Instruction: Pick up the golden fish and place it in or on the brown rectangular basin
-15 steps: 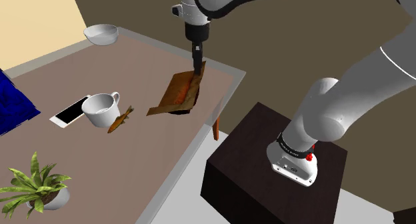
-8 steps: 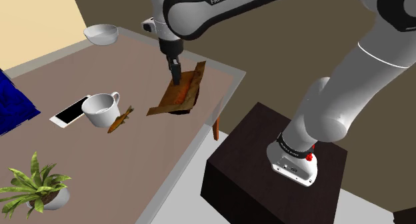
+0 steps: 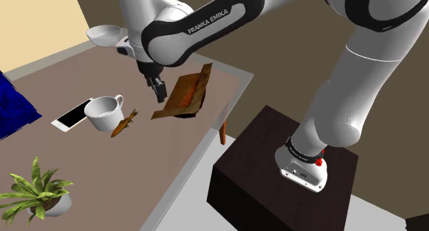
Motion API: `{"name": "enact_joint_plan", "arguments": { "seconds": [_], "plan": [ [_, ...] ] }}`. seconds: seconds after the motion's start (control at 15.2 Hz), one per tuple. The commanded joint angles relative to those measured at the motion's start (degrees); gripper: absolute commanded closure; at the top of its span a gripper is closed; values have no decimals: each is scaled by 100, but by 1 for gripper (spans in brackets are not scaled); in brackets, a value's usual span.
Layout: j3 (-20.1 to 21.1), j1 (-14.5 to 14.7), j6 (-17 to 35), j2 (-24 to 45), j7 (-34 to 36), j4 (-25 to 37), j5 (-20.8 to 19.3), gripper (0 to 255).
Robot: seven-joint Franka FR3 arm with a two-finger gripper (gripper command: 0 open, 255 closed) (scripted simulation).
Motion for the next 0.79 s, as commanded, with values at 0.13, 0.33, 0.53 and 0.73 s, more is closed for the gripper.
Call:
{"name": "enact_joint_plan", "arguments": {
  "seconds": [0.13,0.33,0.53,0.73],
  "plan": [
    [160,227,254,635,-289,491,-338,0],
    [263,418,429,1076,-492,824,-605,0],
    [291,518,560,1320,-572,963,-752,0],
    [257,533,727,1464,-530,934,-820,0]
  ]
}}
